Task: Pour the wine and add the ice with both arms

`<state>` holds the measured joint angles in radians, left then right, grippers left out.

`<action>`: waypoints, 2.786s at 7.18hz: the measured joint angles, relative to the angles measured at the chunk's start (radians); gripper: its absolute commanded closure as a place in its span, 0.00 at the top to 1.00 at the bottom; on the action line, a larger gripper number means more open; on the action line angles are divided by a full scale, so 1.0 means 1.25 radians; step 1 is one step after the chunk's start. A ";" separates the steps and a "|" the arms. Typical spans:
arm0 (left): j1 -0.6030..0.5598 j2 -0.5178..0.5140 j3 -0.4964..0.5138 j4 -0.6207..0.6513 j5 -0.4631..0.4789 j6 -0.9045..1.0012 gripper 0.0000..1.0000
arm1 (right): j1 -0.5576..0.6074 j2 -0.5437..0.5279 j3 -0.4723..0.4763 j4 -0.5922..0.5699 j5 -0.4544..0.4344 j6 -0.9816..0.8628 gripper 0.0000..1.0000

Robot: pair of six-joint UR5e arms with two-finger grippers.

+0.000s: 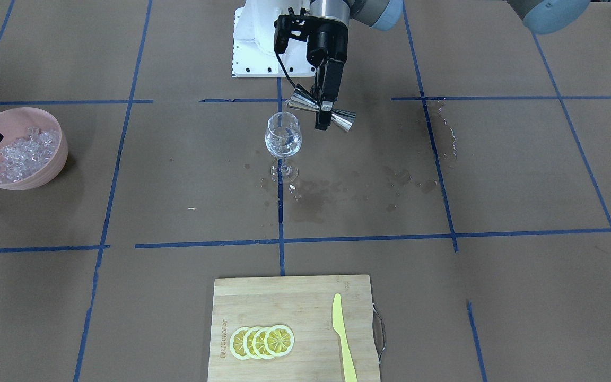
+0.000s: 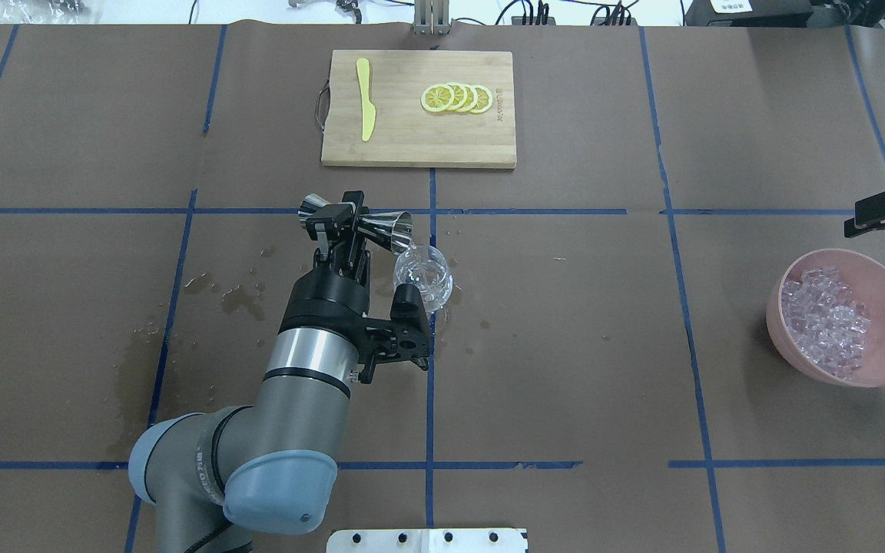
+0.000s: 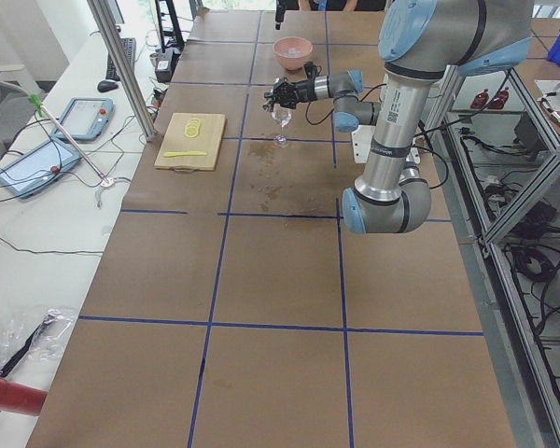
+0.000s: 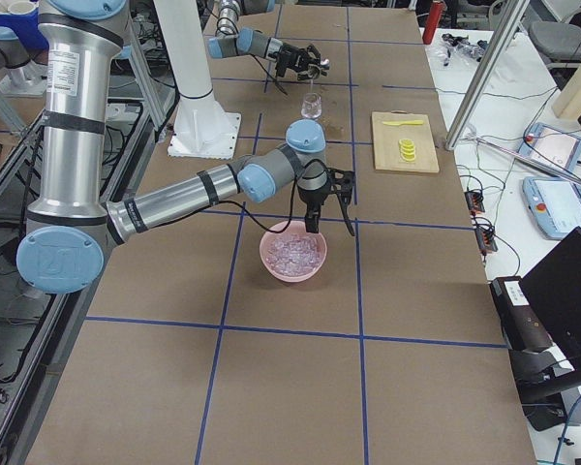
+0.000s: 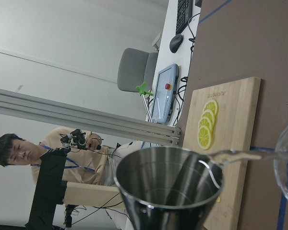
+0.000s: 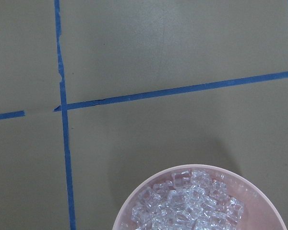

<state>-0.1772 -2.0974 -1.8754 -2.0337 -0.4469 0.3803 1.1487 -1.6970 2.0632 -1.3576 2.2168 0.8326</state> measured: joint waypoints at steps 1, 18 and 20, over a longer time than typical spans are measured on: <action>0.000 0.000 -0.003 0.000 0.007 0.047 0.00 | -0.002 0.000 0.000 0.000 -0.002 0.001 1.00; -0.004 0.126 -0.015 -0.423 -0.021 -0.624 0.00 | -0.115 -0.090 -0.030 0.160 -0.121 0.051 1.00; -0.009 0.149 -0.025 -0.427 -0.028 -0.713 0.00 | -0.134 -0.092 -0.036 0.161 -0.135 0.057 1.00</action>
<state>-0.1889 -1.9109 -1.9070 -2.5672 -0.4814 -0.5104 0.9816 -1.8125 2.0176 -1.1563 2.0476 0.9036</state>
